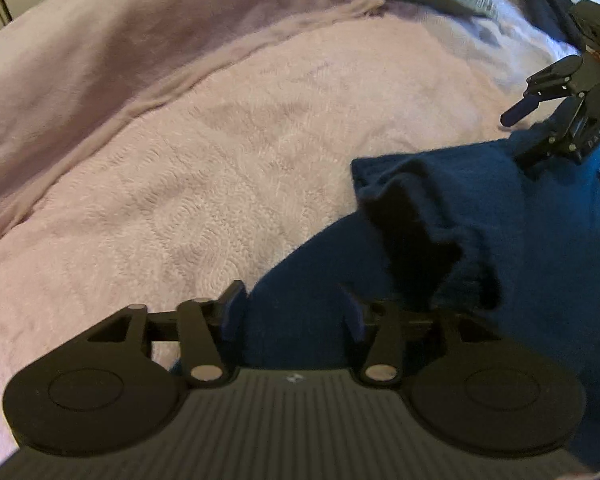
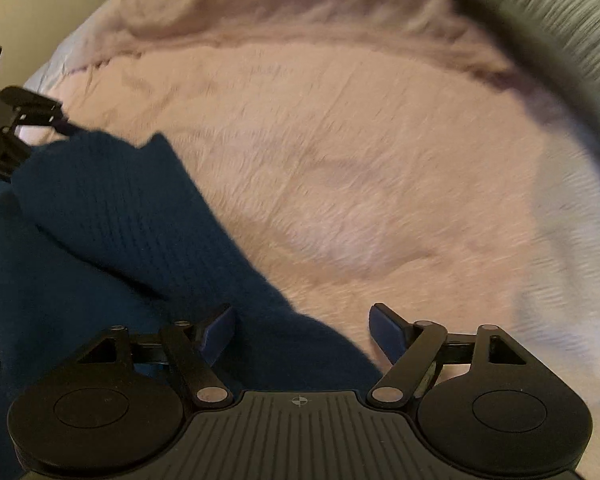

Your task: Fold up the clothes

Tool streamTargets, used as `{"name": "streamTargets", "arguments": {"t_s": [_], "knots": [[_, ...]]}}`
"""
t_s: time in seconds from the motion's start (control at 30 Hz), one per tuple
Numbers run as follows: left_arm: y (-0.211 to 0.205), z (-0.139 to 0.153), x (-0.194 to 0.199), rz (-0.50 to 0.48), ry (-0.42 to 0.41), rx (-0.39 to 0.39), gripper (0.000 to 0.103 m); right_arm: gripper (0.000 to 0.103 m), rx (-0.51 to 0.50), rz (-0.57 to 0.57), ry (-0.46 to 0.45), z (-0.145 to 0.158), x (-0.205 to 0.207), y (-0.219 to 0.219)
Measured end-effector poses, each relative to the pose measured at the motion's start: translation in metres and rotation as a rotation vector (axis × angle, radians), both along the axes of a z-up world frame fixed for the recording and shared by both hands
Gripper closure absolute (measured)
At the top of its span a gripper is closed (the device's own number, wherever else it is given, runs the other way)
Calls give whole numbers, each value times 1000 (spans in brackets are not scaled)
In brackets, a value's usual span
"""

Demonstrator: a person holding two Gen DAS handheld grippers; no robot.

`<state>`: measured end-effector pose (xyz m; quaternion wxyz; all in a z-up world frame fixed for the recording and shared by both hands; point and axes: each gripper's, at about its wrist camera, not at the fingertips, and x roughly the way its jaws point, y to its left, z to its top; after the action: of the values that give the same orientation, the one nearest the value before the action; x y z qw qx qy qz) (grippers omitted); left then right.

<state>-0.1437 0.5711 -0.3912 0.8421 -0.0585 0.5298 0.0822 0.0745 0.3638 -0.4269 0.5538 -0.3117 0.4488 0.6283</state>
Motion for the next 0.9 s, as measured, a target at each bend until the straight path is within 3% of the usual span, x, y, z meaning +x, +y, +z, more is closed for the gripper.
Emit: {"name": "streamTargets", "arguments": {"t_s": [0.03,0.1,0.13,0.27,0.33,0.4,0.47,0.5,0.57,0.6,0.63,0.67,0.77,0.9], "knots": [[1,-5,1,-2,8,-8,57,27,-9,5,14,-4,-1,1],[-1,-10,1,-15,-2,-20,87,82,10,25,36,-6,-3,-2],[-3,-8,0,-18,-15,-16,95,91,29,37,39,-3,-4,-5],[-1,33,-26,38,-167,-4,96,92,164,39,-5,30,-4,-22],[3,62,-44,98,-274,26,96,93,277,-11,-39,57,2,-29],[20,86,-54,221,-369,56,95,93,424,-74,-115,86,8,-29],[38,110,-62,347,-462,84,93,89,489,-177,-127,98,18,-9],[45,113,-56,418,-443,129,94,85,503,-233,-119,101,24,5],[61,110,-43,543,-381,217,85,61,467,-353,-129,99,32,33],[68,109,-40,607,-353,220,82,55,433,-415,-139,96,36,47],[73,107,-41,654,-344,186,82,37,406,-481,-136,93,40,56],[74,106,-46,688,-356,136,81,31,392,-555,-106,92,45,57],[54,98,-62,706,-355,51,77,31,370,-661,-9,85,52,36],[12,71,-76,618,-249,-82,78,31,243,-571,44,60,42,-10]]}}
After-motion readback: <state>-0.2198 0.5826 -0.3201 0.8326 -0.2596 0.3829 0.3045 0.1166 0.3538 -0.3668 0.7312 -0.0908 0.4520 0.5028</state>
